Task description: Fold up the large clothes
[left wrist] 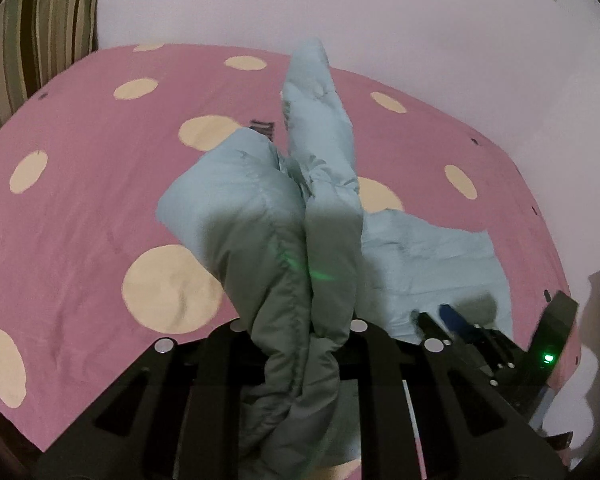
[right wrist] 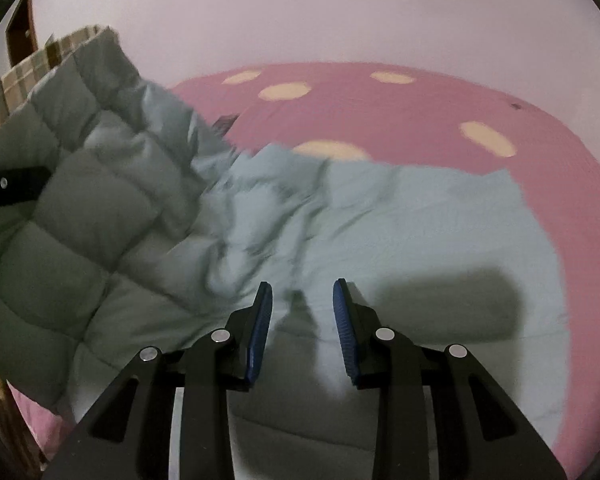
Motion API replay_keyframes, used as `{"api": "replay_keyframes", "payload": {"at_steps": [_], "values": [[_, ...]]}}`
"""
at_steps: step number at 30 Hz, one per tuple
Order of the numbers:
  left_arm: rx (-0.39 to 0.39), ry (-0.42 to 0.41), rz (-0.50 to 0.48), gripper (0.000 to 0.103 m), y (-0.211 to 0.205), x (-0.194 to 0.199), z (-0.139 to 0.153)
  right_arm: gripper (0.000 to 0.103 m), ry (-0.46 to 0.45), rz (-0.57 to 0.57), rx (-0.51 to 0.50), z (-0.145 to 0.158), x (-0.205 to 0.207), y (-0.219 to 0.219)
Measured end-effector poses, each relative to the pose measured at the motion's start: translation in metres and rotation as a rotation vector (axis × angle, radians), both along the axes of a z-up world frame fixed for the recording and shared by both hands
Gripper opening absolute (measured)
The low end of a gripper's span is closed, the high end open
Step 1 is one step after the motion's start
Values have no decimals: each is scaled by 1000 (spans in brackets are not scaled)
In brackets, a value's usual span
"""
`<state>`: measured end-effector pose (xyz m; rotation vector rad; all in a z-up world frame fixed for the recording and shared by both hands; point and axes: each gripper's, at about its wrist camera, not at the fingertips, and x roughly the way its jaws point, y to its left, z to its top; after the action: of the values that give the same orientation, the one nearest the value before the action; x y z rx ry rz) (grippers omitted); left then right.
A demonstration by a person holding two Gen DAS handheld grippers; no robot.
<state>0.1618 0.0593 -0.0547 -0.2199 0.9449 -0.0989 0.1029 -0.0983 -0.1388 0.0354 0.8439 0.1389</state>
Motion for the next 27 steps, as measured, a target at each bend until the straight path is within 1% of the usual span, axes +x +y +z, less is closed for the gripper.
{"api": "replay_keyframes", "payload": {"at_steps": [4, 7, 10, 14, 20, 21, 22, 24, 27], "values": [[38, -11, -45, 14, -45, 2, 9, 34, -25, -55, -3, 14, -12, -40], [87, -15, -99, 14, -87, 3, 8, 34, -32, -99, 8, 18, -20, -73], [135, -9, -148, 14, -126, 3, 0, 34, -25, -144, 19, 17, -28, -105], [178, 11, -197, 14, -175, 6, -17, 34, -12, -211, 28, 13, -38, -145], [194, 50, -236, 14, -217, 9, -50, 34, 12, -270, 30, 4, -49, -182], [200, 52, -242, 14, -227, 5, -55, 39, 16, -277, 30, 3, -51, -187], [205, 53, -244, 14, -233, 4, -61, 45, 19, -283, 28, 2, -52, -191], [215, 46, -247, 14, -241, 3, -69, 47, 17, -299, 20, 0, -56, -198], [253, 23, -249, 15, -252, -2, -74, 47, 22, -317, 9, -4, -57, -207]]}}
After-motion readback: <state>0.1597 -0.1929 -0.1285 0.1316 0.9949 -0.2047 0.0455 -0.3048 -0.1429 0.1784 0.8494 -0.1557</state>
